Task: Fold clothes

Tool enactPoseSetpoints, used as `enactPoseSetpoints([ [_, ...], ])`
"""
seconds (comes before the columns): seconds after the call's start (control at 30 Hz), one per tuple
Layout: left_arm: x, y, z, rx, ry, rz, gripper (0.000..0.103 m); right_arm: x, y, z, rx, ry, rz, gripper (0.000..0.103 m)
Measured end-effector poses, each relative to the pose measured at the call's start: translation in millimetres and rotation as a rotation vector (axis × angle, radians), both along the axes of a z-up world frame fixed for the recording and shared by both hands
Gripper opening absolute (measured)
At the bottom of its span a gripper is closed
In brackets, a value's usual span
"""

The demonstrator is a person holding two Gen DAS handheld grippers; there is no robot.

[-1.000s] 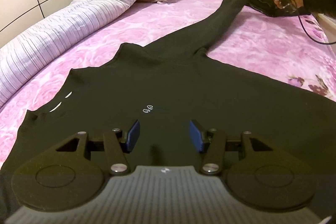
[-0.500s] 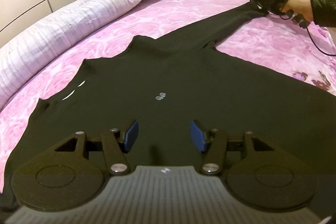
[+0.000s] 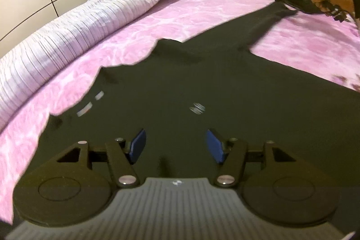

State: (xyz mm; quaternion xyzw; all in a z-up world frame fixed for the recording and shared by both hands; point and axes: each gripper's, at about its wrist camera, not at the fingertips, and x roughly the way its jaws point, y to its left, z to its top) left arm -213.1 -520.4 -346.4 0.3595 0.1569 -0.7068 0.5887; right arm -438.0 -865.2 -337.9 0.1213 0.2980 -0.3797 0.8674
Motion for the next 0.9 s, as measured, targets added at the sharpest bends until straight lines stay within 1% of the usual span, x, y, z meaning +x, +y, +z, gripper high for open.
enactPoseSetpoints([
  [0.03, 6.3, -13.2, 0.2, -0.005, -0.003, 0.003, 0.056, 20.8, 2.4, 0.3, -0.006, 0.007, 0.074, 0.041],
  [0.1, 20.2, -39.9, -0.6, -0.014, -0.016, 0.007, 0.056, 65.9, 6.1, -4.9, 0.034, 0.008, 0.203, 0.047],
  [0.2, 40.7, -78.4, -6.0, -0.013, -0.039, 0.011, 0.056, 148.3, 29.1, -16.6, 0.096, 0.036, 0.364, 0.048],
  [0.3, 61.1, -107.6, -15.5, 0.003, -0.054, 0.020, 0.056, 206.8, 46.3, -32.2, 0.085, 0.092, 0.479, 0.049],
  [0.37, 72.5, -119.2, -22.2, 0.011, -0.053, 0.028, 0.056, 233.9, 53.2, -45.5, 0.086, 0.147, 0.539, 0.050],
  [0.4, 76.7, -121.9, -25.4, 0.014, -0.051, 0.029, 0.056, 240.3, 49.7, -52.7, 0.092, 0.175, 0.552, 0.050],
  [0.43, 80.5, -123.4, -28.8, 0.018, -0.049, 0.033, 0.056, 245.2, 45.9, -58.4, 0.101, 0.197, 0.558, 0.050],
  [0.47, 84.2, -124.8, -32.3, 0.021, -0.048, 0.036, 0.056, 242.5, 41.0, -56.9, 0.123, 0.188, 0.539, 0.035],
  [0.5, 87.6, -125.5, -35.4, 0.024, -0.045, 0.041, 0.056, 239.8, 36.0, -55.4, 0.145, 0.180, 0.519, 0.000],
  [0.53, 89.6, -125.2, -37.9, 0.025, -0.039, 0.045, 0.056, 236.7, 31.3, -53.7, 0.163, 0.174, 0.502, 0.000],
  [0.57, 90.9, -124.8, -39.9, 0.023, -0.032, 0.047, 0.057, 231.9, 28.5, -51.7, 0.157, 0.184, 0.496, 0.000],
  [0.63, 93.2, -123.9, -43.0, 0.014, -0.017, 0.057, 0.060, 224.2, 29.8, -52.1, 0.128, 0.212, 0.462, 0.000],
  [0.7, 95.9, -124.2, -44.3, 0.008, 0.006, 0.087, 0.063, 218.0, 32.9, -53.5, 0.110, 0.231, 0.412, 0.000],
  [0.73, 96.9, -124.9, -44.8, 0.008, 0.022, 0.100, 0.063, 215.8, 33.6, -53.6, 0.095, 0.245, 0.349, 0.000],
  [0.83, 102.8, -120.1, -41.2, -0.003, 0.046, 0.130, 0.062, 210.2, 35.9, -52.8, 0.059, 0.258, 0.284, 0.000],
  [0.9, 109.9, -109.1, -33.3, -0.018, 0.046, 0.158, 0.060, 204.7, 39.6, -45.0, 0.018, 0.250, 0.243, 0.000],
])
